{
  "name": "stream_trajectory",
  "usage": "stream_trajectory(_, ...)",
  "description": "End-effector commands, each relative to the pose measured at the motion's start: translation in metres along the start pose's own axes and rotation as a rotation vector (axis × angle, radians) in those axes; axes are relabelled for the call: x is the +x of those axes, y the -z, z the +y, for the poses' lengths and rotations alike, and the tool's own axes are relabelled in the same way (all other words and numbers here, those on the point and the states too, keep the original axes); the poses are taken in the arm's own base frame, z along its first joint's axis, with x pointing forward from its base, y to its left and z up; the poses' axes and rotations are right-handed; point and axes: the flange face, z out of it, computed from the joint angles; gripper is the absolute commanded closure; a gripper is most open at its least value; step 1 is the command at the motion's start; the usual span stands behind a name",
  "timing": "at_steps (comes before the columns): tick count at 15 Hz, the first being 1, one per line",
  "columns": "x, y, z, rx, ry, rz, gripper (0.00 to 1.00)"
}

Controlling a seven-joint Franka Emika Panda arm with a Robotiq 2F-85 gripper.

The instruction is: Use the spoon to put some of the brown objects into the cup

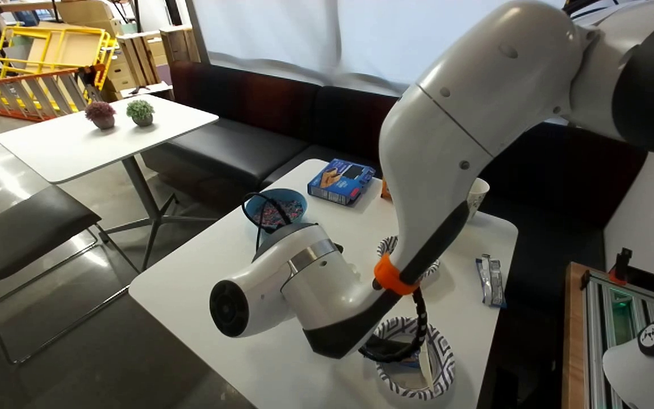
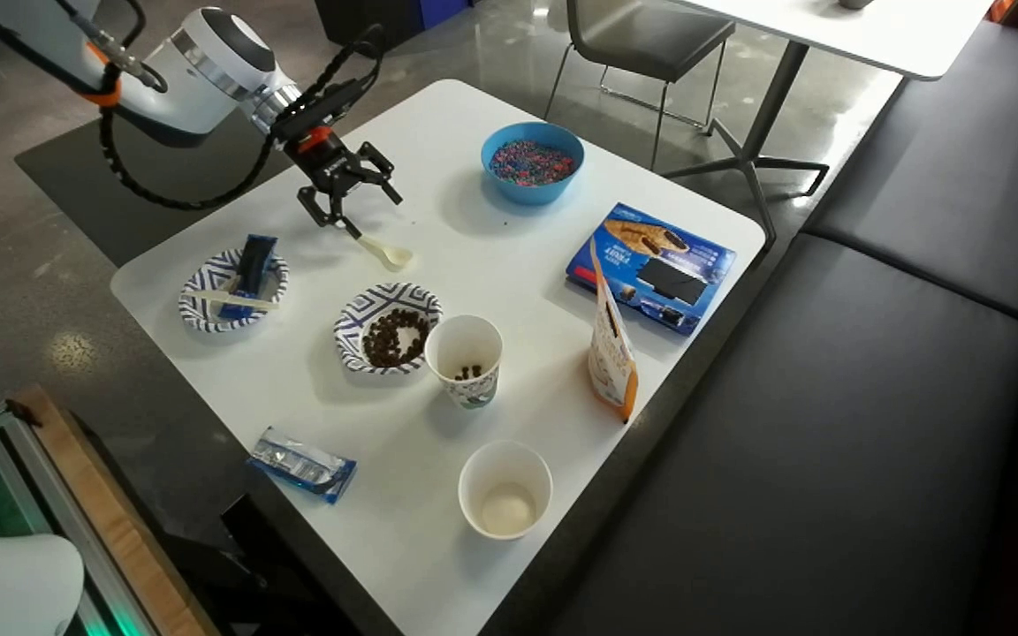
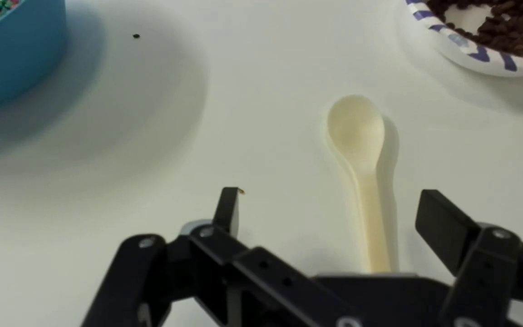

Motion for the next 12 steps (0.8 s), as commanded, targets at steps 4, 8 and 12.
stream_trajectory(4,0.004,-0.011,-0.015,0.015,0.031,-0.032,0.00)
stream_trajectory(8,0.009,-0.016,-0.023,0.012,0.035,-0.028,0.18)
stream_trajectory(12,0.004,-0.017,-0.026,0.010,0.018,-0.028,0.41)
